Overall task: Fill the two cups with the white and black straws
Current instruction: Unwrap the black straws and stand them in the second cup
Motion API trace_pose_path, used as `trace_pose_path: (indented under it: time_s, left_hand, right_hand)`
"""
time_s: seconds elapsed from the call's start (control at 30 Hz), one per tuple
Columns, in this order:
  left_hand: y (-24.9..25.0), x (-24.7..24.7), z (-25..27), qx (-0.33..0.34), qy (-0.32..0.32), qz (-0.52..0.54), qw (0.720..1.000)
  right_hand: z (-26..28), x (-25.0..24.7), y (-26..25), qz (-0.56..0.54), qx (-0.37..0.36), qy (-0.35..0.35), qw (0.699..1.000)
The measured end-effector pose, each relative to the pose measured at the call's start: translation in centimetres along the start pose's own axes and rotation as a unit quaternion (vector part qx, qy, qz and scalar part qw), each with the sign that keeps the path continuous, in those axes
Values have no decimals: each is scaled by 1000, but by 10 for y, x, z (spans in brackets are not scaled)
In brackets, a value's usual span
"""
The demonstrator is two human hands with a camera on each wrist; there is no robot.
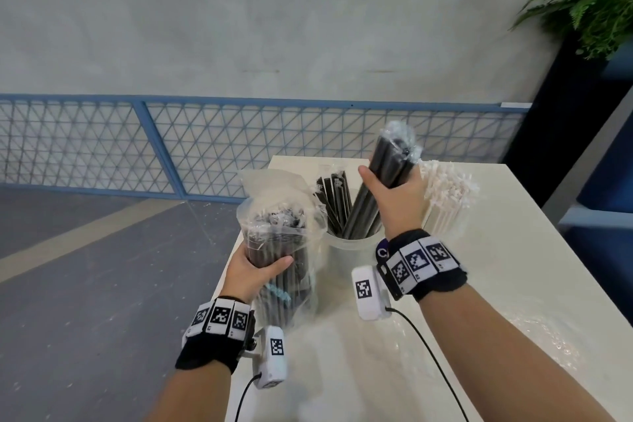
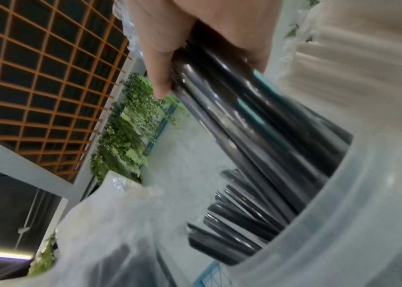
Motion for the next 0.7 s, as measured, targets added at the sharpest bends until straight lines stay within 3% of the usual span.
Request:
trace_pose_path:
  time_s: [0.2,0.3,0.43,0.53,0.63,0.7]
  left_hand:
    - [-1,0,3,7,-14,7,1000]
    - [-3,0,2,15,-24,14,1000]
    - [-6,-1,3,18,-29,22,999]
    - [-7,-1,2,21,-37,20,999]
    - [-9,-1,2,22,-42,21,999]
    - [-9,-1,2,24,-45,20,998]
  right_hand:
    - [-3,5,5,117,-126,-74,982]
    - [-7,10,19,234,-167,-140,947]
    - [-4,8,48,316,-100,-212,919]
    - [-2,7,56,343,-69,-207,914]
    - [2,10,38,331,-148,-173,916]
    - [7,13,30,352,-201,-210,890]
Point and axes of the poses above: each hand's wrist, its own z-axis away from the middle knuckle, its own x-axis out of the palm, y = z × x, the point moved 1 cm from there along -z, towards the middle knuckle, and after that the axes turned 13 degrees about -y, right-handed, at the moved point
